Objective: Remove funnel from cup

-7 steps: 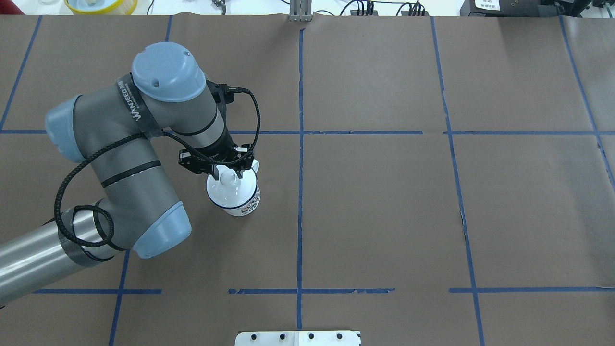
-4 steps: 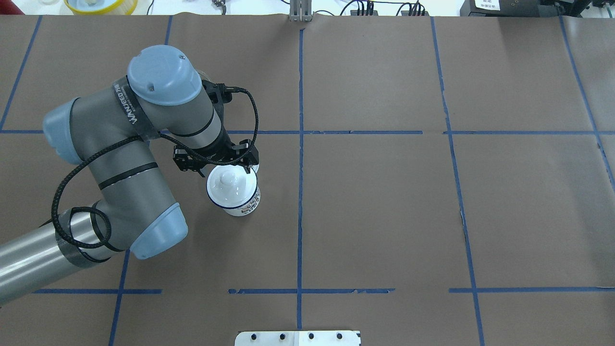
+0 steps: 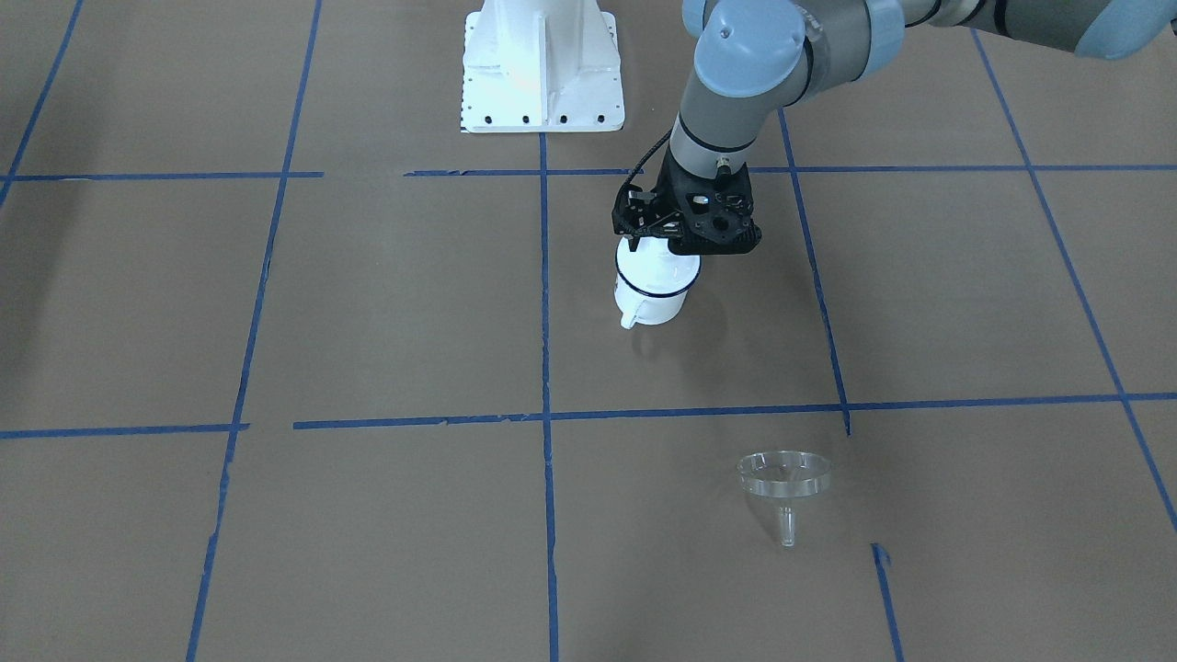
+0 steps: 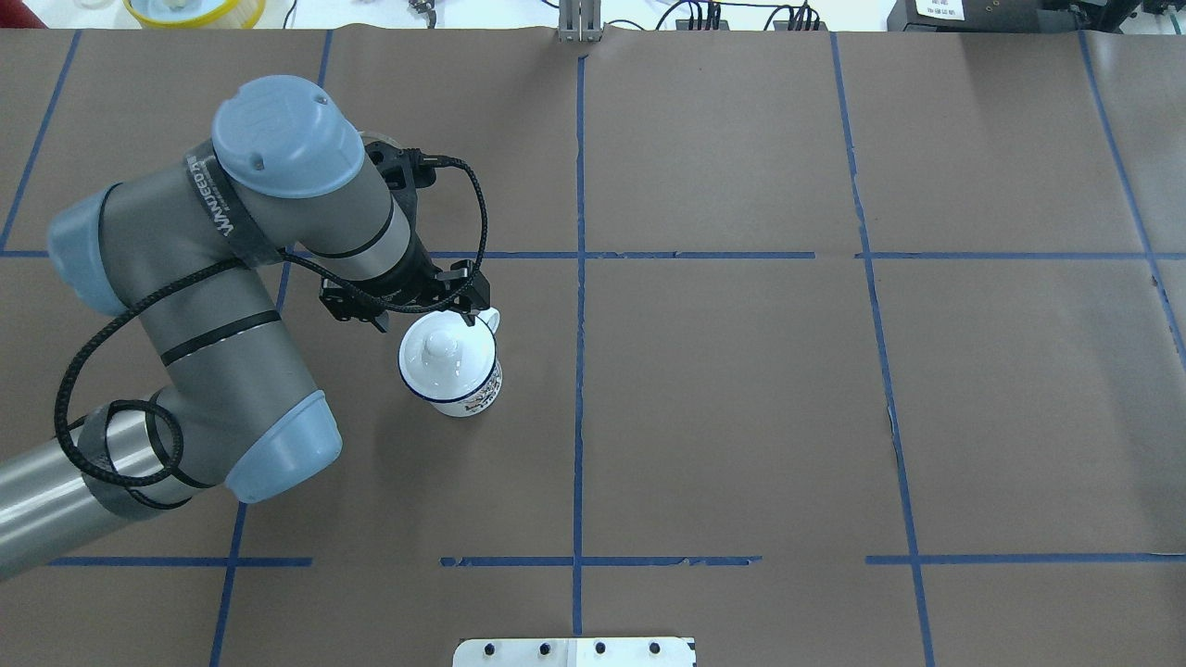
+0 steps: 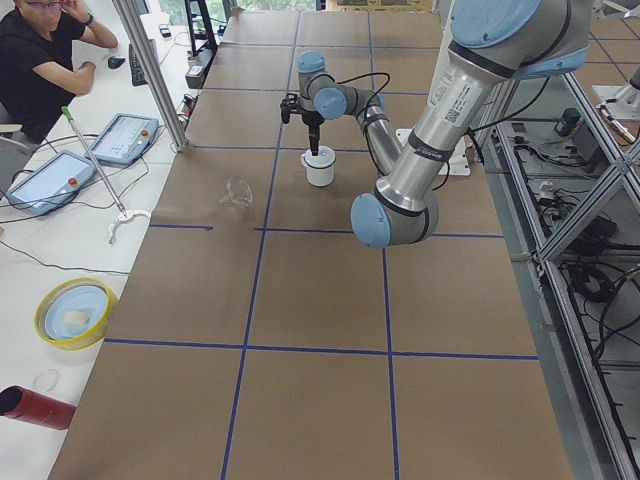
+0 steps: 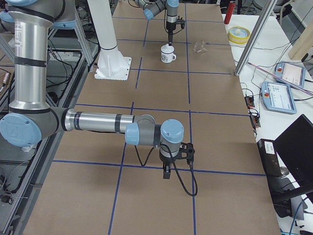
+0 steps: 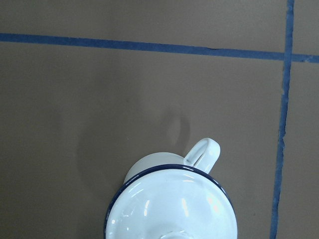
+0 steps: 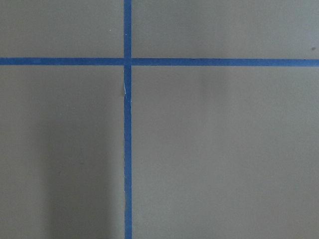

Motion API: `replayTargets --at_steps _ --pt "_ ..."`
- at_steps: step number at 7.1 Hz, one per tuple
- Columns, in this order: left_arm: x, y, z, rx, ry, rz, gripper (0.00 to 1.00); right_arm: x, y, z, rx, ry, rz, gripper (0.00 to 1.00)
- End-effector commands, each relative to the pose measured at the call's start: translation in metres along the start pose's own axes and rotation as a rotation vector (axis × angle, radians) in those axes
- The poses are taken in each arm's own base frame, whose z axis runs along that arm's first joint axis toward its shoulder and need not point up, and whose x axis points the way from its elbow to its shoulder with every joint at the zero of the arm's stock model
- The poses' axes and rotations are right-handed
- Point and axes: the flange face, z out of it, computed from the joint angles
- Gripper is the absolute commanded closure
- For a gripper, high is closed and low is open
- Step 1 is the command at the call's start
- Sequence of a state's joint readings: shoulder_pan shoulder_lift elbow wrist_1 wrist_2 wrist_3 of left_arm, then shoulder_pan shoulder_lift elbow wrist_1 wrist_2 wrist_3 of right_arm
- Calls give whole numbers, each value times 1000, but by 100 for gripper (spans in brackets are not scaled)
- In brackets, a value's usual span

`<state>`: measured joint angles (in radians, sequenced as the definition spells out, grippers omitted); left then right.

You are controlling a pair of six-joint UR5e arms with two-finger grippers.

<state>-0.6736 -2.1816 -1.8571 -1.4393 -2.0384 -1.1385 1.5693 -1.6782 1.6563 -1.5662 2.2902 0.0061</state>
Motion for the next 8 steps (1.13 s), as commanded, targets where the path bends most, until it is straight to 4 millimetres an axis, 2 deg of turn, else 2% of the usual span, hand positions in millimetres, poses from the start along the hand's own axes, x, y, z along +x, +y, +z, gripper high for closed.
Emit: replayTargets --at_steps 1,2,3,5,6,7,8 --pt "-45 -44 -40 99 -22 148 0 0 0 0 0 0 0 0" --pt "-67 -67 -61 142 -33 210 0 0 0 0 -1 0 1 0" --pt "-116 -94 -82 198 -55 272 0 0 0 0 0 0 0 0" --pt "-214 -133 -120 239 -109 408 0 0 -1 0 0 0 0 0" --pt "-272 -157 -136 212 -111 446 0 0 0 0 -1 0 1 0" --pt "-313 -158 -126 178 -134 410 0 0 0 0 -1 0 1 0" --pt "-376 -158 -123 154 -173 361 0 0 0 0 -1 0 1 0"
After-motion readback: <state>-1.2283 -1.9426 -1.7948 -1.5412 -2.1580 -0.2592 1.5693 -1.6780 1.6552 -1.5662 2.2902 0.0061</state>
